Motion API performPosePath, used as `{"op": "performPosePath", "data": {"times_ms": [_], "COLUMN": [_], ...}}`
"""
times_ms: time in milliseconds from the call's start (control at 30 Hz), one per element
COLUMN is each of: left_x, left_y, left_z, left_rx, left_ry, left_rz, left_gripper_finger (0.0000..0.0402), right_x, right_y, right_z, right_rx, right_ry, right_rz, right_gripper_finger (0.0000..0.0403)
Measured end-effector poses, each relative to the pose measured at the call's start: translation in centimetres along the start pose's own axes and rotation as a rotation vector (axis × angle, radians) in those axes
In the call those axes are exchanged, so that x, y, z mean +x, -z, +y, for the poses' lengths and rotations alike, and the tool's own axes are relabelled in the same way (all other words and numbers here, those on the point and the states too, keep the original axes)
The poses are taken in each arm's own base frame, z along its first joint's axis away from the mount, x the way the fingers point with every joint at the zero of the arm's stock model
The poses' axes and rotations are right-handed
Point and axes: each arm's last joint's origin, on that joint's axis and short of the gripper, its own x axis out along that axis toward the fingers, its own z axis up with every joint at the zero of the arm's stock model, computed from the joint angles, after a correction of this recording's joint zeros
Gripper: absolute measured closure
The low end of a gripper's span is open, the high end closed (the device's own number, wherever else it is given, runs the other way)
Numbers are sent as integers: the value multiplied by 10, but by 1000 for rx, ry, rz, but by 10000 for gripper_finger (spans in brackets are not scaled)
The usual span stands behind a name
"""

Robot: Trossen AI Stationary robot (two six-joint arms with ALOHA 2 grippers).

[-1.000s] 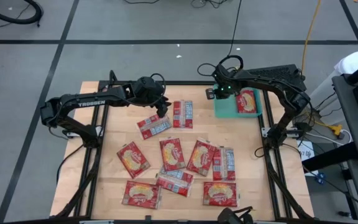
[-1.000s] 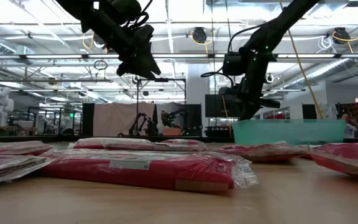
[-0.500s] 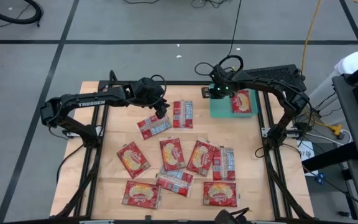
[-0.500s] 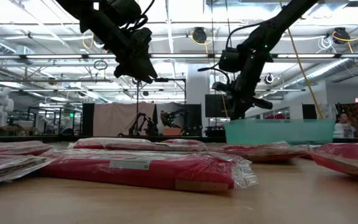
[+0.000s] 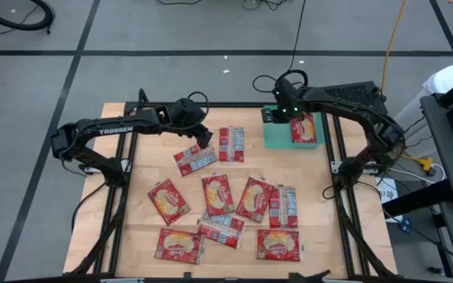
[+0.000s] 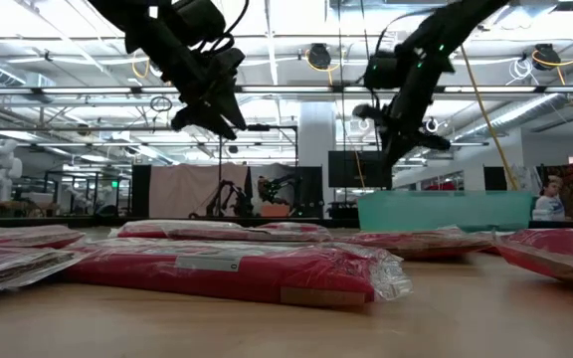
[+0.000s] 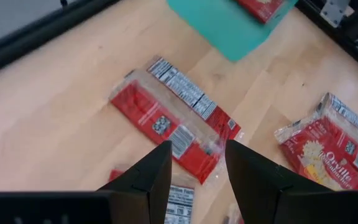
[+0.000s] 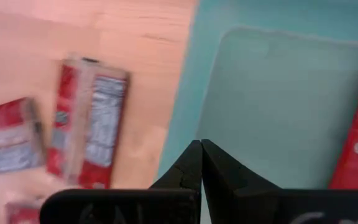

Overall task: Sort popcorn bags into baskets
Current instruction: Put the red popcorn bag into the light blue bin

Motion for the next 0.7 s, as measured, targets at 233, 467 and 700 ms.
{"op": "performPosePath", "data": {"times_ms": [233, 467, 700], "left_x": [16, 38, 46], "left_y": [27, 53, 73], "left_z": [10, 7, -24], "left_rx": [-9, 64, 103], "left_ry": [11, 21, -33], "left_rz": [120, 292, 301], "left_gripper_finger": [205, 78, 44], "right_x": [-51, -85, -90], "right_y": [22, 46, 62], "right_z": [8, 17, 21], "right_rx": [-93, -199, -331], "right_ry": [-83, -141, -155], "right_rz": [-70, -144, -141], "right_gripper_finger": [403, 403, 403]}}
